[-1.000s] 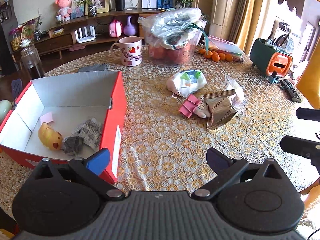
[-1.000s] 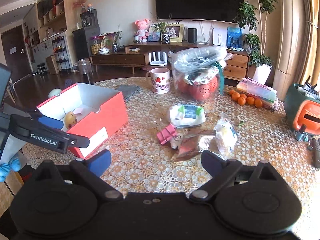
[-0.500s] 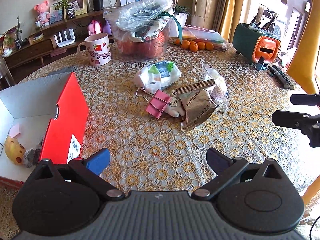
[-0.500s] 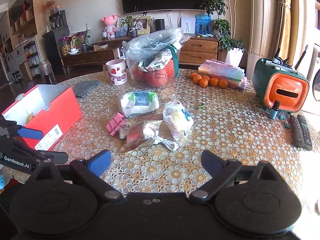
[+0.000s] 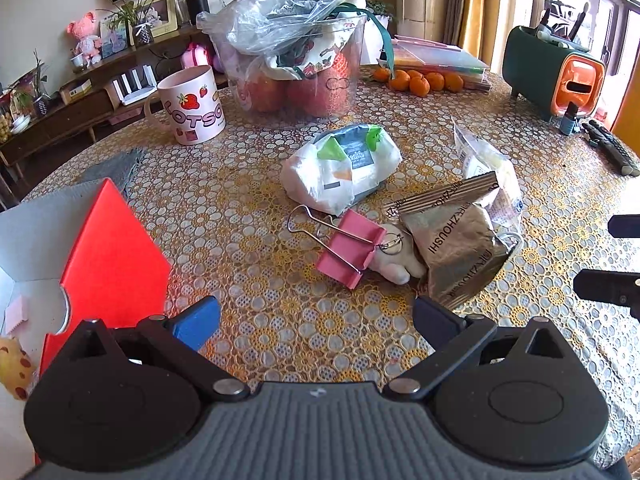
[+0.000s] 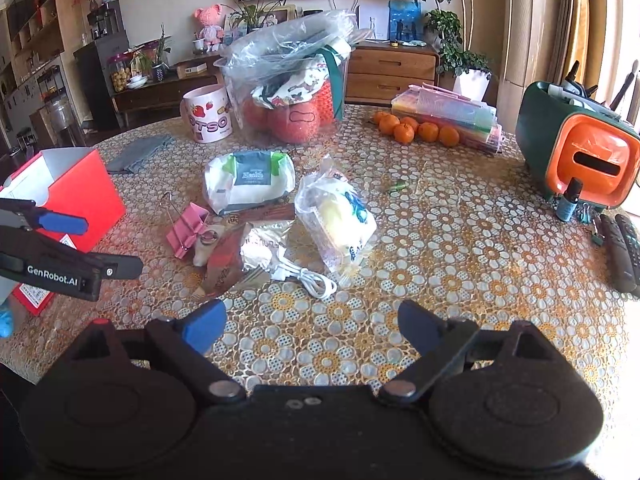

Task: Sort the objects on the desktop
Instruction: 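Reach left tool to the pink binder clip while right tool reaches the foil snack bag, then close left tool on the pink binder clip while right tool grasps the white cable, then carry the clip with left tool while right tool carries the cable into the shoebox, then open left tool to drop the clip while right tool releases the cable in the box, then withdraw both open tools from the box back over the table, then grasp the white tooth plush with left tool while right tool grasps the foil ZHOUSHI bag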

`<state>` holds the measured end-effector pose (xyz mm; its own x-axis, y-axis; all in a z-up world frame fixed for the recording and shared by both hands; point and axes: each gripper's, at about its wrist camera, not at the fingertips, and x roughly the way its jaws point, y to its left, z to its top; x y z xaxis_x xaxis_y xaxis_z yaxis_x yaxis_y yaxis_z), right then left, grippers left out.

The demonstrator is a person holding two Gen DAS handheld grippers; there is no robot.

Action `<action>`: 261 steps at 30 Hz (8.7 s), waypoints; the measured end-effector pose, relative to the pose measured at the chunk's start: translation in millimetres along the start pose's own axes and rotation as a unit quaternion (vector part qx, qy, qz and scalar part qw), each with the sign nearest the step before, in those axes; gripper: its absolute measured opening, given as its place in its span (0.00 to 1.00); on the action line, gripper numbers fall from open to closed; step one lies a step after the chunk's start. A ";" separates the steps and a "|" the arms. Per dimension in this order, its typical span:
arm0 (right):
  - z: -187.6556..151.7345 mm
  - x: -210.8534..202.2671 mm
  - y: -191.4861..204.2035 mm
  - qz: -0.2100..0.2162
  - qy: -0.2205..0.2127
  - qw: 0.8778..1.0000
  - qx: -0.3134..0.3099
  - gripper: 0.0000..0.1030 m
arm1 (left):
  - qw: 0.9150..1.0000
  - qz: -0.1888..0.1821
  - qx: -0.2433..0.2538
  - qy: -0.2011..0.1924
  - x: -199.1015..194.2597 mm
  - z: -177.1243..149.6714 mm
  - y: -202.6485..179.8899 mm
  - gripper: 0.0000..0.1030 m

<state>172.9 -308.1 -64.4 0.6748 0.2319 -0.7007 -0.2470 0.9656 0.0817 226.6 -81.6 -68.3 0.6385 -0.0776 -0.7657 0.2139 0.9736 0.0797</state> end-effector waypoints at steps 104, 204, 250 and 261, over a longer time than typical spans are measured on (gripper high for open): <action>49.0 -79.9 102.7 0.027 -0.067 0.997 -0.027 0.15 | 0.992 -0.115 -0.055 -0.020 -114.8 -14.5 56.3 0.27; 102.0 1.9 298.8 0.140 0.017 0.978 -0.155 0.83 | 0.981 0.045 -0.172 0.083 -40.0 -21.9 253.4 0.68; 8.4 -75.2 43.4 0.022 -0.046 0.999 0.003 0.89 | 0.997 -0.026 -0.069 -0.004 -77.2 -16.7 38.9 0.89; 18.7 -41.2 22.0 0.025 -0.027 0.999 0.040 0.84 | 0.999 -0.045 -0.014 -0.001 -25.5 6.1 -0.3 0.89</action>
<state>152.7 -294.2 -20.4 0.7007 0.2836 -0.6546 -0.2259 0.9586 0.1735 214.7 -81.1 -44.8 0.6195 -0.1655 -0.7674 0.2501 0.9682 -0.0069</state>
